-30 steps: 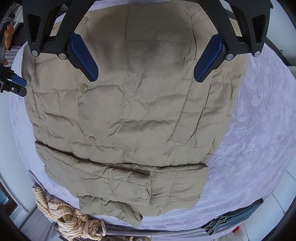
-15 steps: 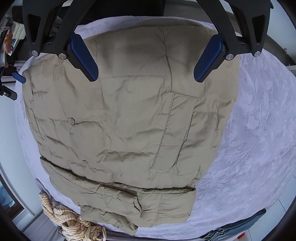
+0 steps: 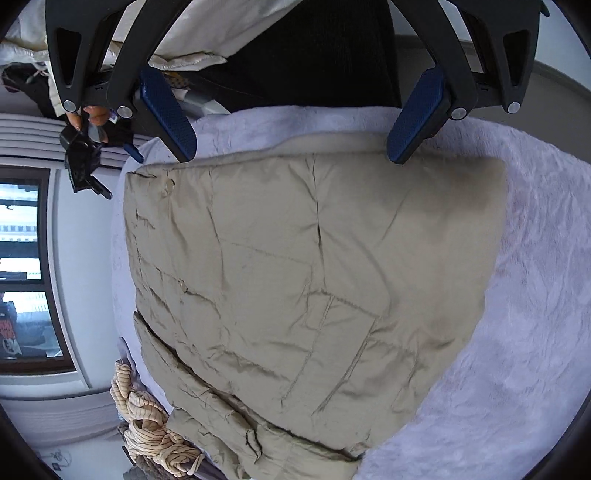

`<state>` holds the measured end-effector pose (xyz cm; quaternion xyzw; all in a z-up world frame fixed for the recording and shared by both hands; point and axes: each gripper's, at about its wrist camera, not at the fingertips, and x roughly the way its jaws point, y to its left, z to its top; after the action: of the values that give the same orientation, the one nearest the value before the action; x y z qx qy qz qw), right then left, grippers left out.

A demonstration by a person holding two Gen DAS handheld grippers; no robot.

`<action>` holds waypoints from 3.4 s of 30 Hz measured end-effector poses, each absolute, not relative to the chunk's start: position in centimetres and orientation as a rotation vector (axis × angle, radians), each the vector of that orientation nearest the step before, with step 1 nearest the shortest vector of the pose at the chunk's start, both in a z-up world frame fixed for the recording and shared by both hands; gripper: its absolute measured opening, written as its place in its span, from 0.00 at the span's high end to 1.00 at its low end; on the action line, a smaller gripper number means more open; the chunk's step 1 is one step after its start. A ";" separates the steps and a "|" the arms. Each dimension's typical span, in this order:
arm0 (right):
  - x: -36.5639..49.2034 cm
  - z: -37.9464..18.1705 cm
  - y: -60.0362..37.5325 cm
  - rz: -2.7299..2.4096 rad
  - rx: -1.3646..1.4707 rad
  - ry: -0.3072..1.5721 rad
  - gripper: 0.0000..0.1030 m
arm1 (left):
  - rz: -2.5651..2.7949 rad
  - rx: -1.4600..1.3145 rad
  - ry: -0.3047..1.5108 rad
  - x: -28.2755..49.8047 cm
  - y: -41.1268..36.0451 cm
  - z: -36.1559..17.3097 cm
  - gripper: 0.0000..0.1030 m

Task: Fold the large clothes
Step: 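Press and smooth the folded jacket flat with both tools, then grasp the jacket hem with both tools and lift it toward the collar, then lay the hem over the jacket and open both tools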

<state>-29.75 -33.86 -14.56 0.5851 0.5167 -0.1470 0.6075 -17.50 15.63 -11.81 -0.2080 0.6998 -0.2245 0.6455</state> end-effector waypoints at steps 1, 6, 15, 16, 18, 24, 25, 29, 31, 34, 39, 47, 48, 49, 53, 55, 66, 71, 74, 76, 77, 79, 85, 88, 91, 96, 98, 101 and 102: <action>-29.7 -14.8 -33.7 -0.331 1.367 1.188 0.00 | -0.532 -0.506 1.619 -18.0 15.7 -12.4 0.00; -29.2 -15.7 -33.6 -0.289 1.429 1.156 0.00 | -0.477 -0.524 1.646 -18.7 14.8 -14.8 0.00; -29.0 -16.0 -33.5 -0.263 1.501 1.083 0.13 | -0.390 -0.576 1.510 -16.3 13.2 -14.0 0.52; -29.1 -16.1 -33.5 -0.269 1.506 1.083 0.19 | -0.395 -0.553 1.512 -16.2 12.9 -13.9 0.60; -29.5 -16.3 -33.6 -0.279 1.517 1.081 0.30 | -0.401 -0.523 1.502 -15.8 12.5 -13.5 0.68; -30.1 -16.5 -33.6 -0.302 1.513 1.085 0.66 | -0.433 -0.447 1.424 -15.1 13.5 -11.4 0.79; -30.1 -16.5 -33.5 -0.312 1.503 1.094 0.74 | -0.441 -0.440 1.411 -14.9 13.7 -11.1 0.79; -29.4 -15.4 -33.5 -0.313 1.429 1.104 0.91 | -0.464 -0.413 1.353 -14.3 13.7 -9.2 0.86; -28.4 -14.1 -33.6 -0.305 1.348 1.122 0.93 | -0.470 -0.404 1.308 -13.8 13.5 -7.8 0.86; -26.1 -11.4 -33.7 -0.266 1.206 1.134 0.94 | -0.477 -0.388 1.235 -12.7 13.2 -5.2 0.89; -20.7 -6.1 -34.2 -0.183 0.989 1.096 0.94 | -0.471 -0.364 1.112 -9.8 12.7 -1.0 0.90; -11.3 1.1 -34.9 -0.058 0.753 1.009 0.94 | -0.395 -0.370 0.971 -4.2 11.2 4.1 0.90; -10.0 1.7 -35.1 -0.038 0.731 1.000 0.94 | -0.381 -0.365 0.959 -3.4 11.0 4.5 0.90; -8.7 2.1 -35.2 -0.020 0.714 0.993 0.94 | -0.365 -0.359 0.947 -2.5 10.8 4.9 0.90; -2.6 2.8 -36.1 0.024 0.655 0.990 0.94 | -0.308 -0.337 0.916 1.6 9.0 5.6 0.90; 0.2 2.7 -36.4 0.029 0.633 0.984 0.94 | -0.283 -0.336 0.915 4.1 8.2 5.3 0.90; 12.0 -5.3 -37.8 -0.058 0.663 1.038 0.94 | -0.245 -0.260 1.036 18.1 5.3 -3.9 0.90; 15.3 -10.9 -38.4 -0.123 0.696 1.058 0.94 | -0.229 -0.222 1.099 22.6 3.9 -10.1 0.89; 16.3 -14.1 -38.6 -0.148 0.714 1.072 0.94 | -0.217 -0.231 1.121 24.2 3.5 -13.1 0.89; 16.7 -15.6 -38.6 -0.157 0.714 1.071 0.94 | -0.217 -0.227 1.117 24.8 3.1 -14.4 0.89; 16.8 -16.0 -38.6 -0.161 0.714 1.069 0.94 | -0.216 -0.224 1.109 25.1 2.9 -14.9 0.89; 17.1 -16.5 -38.6 -0.166 0.710 1.063 0.94 | -0.218 -0.210 1.103 25.6 2.5 -15.5 0.89; 17.8 -17.2 -38.5 -0.163 0.738 1.080 0.94 | -0.222 -0.216 1.108 26.0 2.6 -15.5 0.89; 17.7 -16.4 -38.6 -0.159 0.775 1.097 0.90 | -0.239 -0.195 1.089 25.0 3.2 -14.0 0.83; 17.2 -14.7 -38.2 -0.130 0.751 1.095 0.68 | -0.249 -0.165 1.077 23.9 3.6 -12.5 0.67; 16.9 -11.4 -36.0 -0.039 0.655 1.063 0.27 | -0.192 -0.102 0.991 22.3 4.1 -9.6 0.22; 16.9 -10.8 -34.9 -0.008 0.645 1.068 0.27 | -0.191 -0.104 0.973 22.0 4.1 -8.7 0.22; 17.1 -10.3 -32.5 0.060 0.612 1.084 0.79 | -0.279 -0.145 0.945 21.3 3.4 -7.7 0.39; 17.3 -10.6 -31.4 0.091 0.598 1.102 0.91 | -0.328 -0.160 0.950 21.2 2.7 -7.7 0.58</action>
<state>17.33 -31.41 -10.63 0.2798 0.5154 0.0425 0.8089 21.18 2.69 -7.74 -0.0768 0.4547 -0.1568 0.8733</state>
